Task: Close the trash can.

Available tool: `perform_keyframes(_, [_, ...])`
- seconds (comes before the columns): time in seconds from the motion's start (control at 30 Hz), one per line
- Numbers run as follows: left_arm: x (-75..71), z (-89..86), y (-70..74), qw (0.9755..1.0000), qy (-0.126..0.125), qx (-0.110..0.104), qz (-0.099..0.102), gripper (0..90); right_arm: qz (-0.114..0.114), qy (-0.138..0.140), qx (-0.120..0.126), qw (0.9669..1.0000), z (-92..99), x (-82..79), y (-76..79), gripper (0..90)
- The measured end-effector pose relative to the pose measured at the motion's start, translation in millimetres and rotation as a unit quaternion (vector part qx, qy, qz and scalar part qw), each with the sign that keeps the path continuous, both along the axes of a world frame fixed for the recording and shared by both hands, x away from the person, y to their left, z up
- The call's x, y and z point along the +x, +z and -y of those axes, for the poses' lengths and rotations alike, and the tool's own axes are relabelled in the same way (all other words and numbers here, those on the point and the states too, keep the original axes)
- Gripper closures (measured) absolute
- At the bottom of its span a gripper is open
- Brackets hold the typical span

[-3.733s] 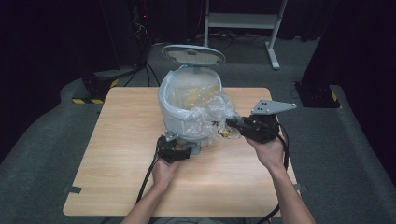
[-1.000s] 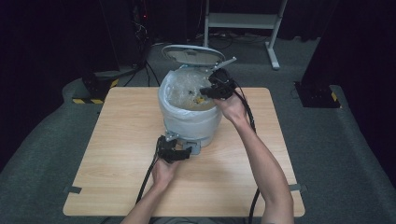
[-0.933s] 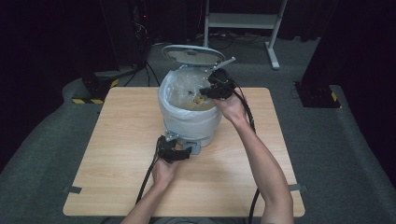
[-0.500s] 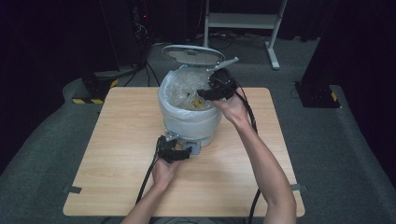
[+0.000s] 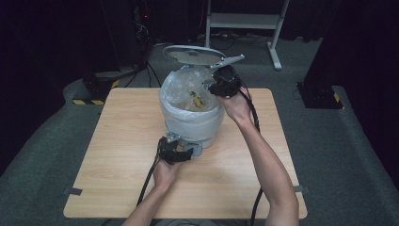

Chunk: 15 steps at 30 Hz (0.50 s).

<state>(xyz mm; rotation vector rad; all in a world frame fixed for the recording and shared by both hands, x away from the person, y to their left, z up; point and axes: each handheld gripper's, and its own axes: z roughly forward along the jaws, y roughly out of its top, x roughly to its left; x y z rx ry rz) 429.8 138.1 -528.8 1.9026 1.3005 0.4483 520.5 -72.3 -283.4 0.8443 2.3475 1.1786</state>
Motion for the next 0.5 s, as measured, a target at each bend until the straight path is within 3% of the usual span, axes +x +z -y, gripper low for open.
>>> perform_keyframes(0.17, [-0.1,0.2,0.0,1.0000,0.001,-0.001,-0.001,15.5,-0.021,-0.007,-0.057,0.9981,-14.0,13.6,-11.6,89.6])
perform_keyframes(0.37, [0.0,0.1,0.0,1.0000,0.000,-0.001,0.000,15.6,-0.047,-0.012,-0.094,0.9944,-22.2,19.1,-20.1,89.1])
perform_keyframes(0.47, [0.0,0.0,0.0,1.0000,0.000,-0.001,0.000,15.6,-0.061,-0.016,-0.099,0.9931,-23.8,18.6,-19.6,80.4])
perform_keyframes(0.5, [0.0,0.0,0.0,1.0000,0.000,-0.001,0.000,15.6,-0.057,-0.014,-0.110,0.9922,-24.2,17.8,-20.2,73.7])
